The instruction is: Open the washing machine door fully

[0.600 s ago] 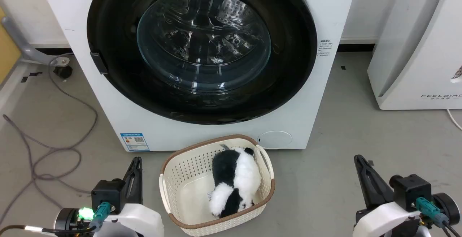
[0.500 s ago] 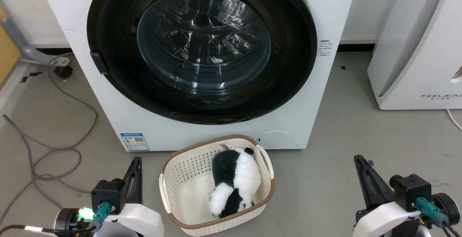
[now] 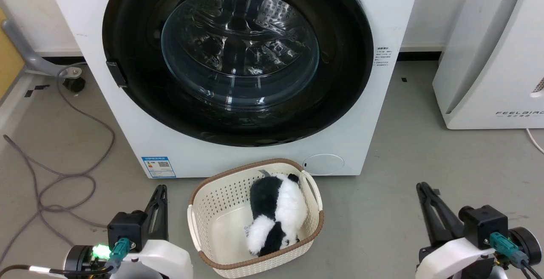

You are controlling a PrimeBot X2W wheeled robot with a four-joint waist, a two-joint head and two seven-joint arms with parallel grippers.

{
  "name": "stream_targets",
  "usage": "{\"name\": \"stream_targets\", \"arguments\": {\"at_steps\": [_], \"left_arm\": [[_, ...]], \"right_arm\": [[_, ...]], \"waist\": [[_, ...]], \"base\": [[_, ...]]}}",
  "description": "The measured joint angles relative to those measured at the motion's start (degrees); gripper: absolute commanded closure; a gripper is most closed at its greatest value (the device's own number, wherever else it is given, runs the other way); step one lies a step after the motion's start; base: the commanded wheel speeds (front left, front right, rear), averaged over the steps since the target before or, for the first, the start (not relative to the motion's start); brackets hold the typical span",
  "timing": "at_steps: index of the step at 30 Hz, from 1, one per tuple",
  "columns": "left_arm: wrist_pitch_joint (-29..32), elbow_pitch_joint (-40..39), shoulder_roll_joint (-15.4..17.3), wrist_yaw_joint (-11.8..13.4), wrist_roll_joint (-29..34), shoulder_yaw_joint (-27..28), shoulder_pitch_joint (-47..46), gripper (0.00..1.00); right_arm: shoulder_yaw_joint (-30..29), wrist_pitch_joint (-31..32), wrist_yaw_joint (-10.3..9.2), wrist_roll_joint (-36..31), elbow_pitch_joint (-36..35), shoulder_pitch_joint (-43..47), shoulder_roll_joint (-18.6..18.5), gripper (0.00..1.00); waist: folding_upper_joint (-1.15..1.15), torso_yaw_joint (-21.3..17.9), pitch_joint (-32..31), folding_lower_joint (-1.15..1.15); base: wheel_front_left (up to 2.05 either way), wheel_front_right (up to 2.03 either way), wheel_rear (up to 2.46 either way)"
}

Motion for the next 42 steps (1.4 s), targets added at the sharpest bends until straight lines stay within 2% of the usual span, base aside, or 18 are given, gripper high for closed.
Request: {"name": "stream_targets", "arguments": {"at_steps": [9, 14, 15, 17, 23, 28, 29, 30, 42], "left_arm": [[-0.2, 0.1, 0.0, 0.3, 0.0, -0.3, 0.0, 0.0], [-1.1, 0.4, 0.0, 1.1, -0.1, -1.0, 0.0, 0.0], [-1.1, 0.4, 0.0, 1.2, -0.1, -1.0, 0.0, 0.0], [-1.5, 0.5, 0.0, 1.4, -0.1, -1.1, 0.0, 0.0], [-2.2, 0.7, 0.0, 1.9, -0.5, -1.5, 0.0, 0.0], [-2.9, 0.9, 0.0, 2.4, -0.5, -1.8, 0.0, 0.0], [-3.2, 1.1, 0.0, 2.6, -0.5, -2.0, -0.1, 0.0], [-3.4, 1.2, 0.0, 2.7, -0.5, -2.1, -0.2, 0.0], [-4.7, 1.4, 0.0, 3.4, -0.5, -2.9, -2.1, 0.0]], "right_arm": [[-0.2, -0.3, 0.0, 0.8, -0.1, 0.1, 0.0, 0.0], [-0.8, -1.1, 0.0, 4.6, -0.4, 0.1, 0.0, 0.0], [-0.8, -1.1, 0.0, 5.3, -0.4, 0.1, 0.0, 0.25], [-1.0, -1.5, 0.0, 7.2, -0.4, 0.1, 0.0, 1.0], [-1.6, -2.1, -0.01, 13.8, -0.2, 0.0, 0.0, 1.0], [-2.4, -2.8, -0.01, 22.0, 1.6, -1.7, 0.0, 1.0], [-3.3, -3.2, -0.01, 26.0, 2.6, -3.7, 0.0, 1.0], [-3.7, -3.1, -0.01, 27.4, 3.1, -4.2, 0.0, 1.0], [-7.5, -2.0, -0.01, 40.2, 11.5, -12.6, -1.7, 1.0]], "waist": [[0.0, 0.0, 0.1, 0.0], [0.0, 0.0, 0.2, 0.0], [0.0, 0.0, 0.2, 0.0], [0.0, 0.0, 0.2, 0.0], [0.0, 0.1, 0.4, 0.0], [0.0, 0.2, 0.9, 0.0], [0.0, 0.3, 1.3, 0.0], [0.0, 0.4, 1.4, 0.0], [0.0, 1.4, 3.3, 0.0]], "base": [[0.0, 0.0, 0.0], [0.0, 0.0, 0.0], [0.0, 0.0, 0.0], [0.0, 0.0, 0.0], [0.0, 0.0, 0.0], [0.0, 0.0, 0.0], [0.0, 0.0, 0.0], [0.0, 0.0, 0.0], [0.0, 0.0, 0.0]]}}
